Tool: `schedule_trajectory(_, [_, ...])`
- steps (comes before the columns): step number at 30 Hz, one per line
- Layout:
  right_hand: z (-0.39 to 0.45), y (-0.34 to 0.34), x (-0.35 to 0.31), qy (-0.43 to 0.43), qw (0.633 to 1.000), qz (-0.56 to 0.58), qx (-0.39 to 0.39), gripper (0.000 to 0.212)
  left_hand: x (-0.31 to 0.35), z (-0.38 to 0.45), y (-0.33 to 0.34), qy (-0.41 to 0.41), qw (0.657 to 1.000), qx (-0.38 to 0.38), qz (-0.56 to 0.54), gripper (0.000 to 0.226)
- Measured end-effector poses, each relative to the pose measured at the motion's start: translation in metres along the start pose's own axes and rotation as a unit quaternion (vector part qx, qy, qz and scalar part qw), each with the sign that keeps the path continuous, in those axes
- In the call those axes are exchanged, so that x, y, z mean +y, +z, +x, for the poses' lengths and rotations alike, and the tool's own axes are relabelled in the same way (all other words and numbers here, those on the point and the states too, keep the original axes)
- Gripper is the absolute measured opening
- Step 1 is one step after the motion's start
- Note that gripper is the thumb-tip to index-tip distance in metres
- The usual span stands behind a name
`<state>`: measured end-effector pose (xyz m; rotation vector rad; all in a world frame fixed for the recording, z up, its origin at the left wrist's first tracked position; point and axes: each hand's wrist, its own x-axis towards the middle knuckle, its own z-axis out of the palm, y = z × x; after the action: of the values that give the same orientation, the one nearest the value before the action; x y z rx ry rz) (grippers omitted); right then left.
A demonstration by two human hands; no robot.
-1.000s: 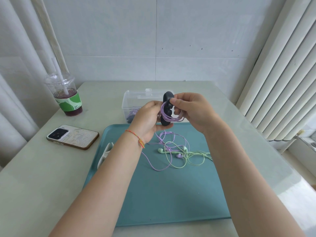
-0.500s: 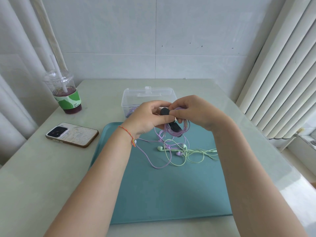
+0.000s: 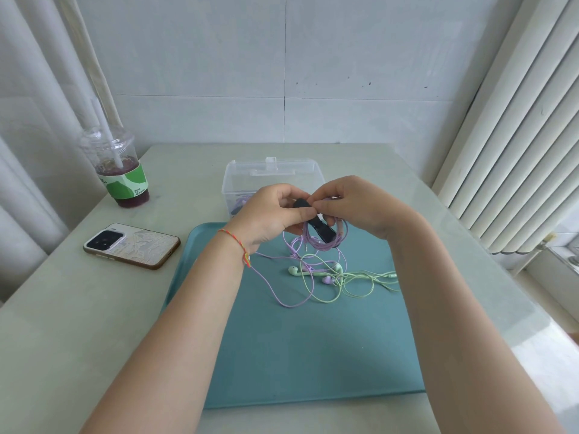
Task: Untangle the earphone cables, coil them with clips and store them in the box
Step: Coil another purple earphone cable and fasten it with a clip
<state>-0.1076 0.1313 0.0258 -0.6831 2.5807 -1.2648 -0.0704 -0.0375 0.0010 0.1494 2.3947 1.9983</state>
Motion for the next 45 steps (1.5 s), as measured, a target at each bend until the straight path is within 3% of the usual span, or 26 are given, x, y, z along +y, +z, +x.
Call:
schedule_trajectory(10, [0.004,0.001,0.003,-0.008,0.996,0.075,0.057,0.006,-0.002,0.002,0.001,0.009,0.998,0.035,-0.051,0.02])
schedule_trajectory(15, [0.003,0.0,0.004,-0.006,0.995,0.081,0.054,0.03,-0.006,0.004,-0.002,0.014,0.996,0.07,-0.057,0.022])
schedule_trajectory(18, [0.006,0.0,0.003,0.019,0.997,0.036,0.069,0.035,-0.008,0.006,-0.002,0.014,0.99,0.121,-0.064,0.021])
schedule_trajectory(22, [0.01,0.009,0.0,0.077,0.991,-0.069,0.082,0.015,-0.011,0.01,-0.002,0.015,0.978,0.193,-0.081,0.022])
schedule_trajectory(29, [0.017,0.03,-0.001,0.12,0.972,0.045,0.197,0.013,-0.01,0.012,0.005,0.041,0.962,0.258,-0.085,0.025])
schedule_trajectory(32, [0.02,0.032,0.002,0.114,0.966,0.09,0.213,0.015,-0.009,0.011,0.009,0.052,0.955,0.274,-0.098,0.024])
schedule_trajectory(37, [0.023,0.028,0.007,0.076,0.95,0.247,0.174,0.019,-0.01,0.014,0.004,0.05,0.946,0.286,-0.144,0.025])
schedule_trajectory(42, [0.018,0.017,0.013,0.013,0.922,0.376,0.096,0.014,-0.01,0.015,-0.004,0.001,0.945,0.223,-0.24,0.024])
schedule_trajectory(45, [0.016,0.013,0.017,0.005,0.911,0.409,0.048,0.015,-0.01,0.014,-0.006,-0.005,0.95,0.21,-0.23,0.025])
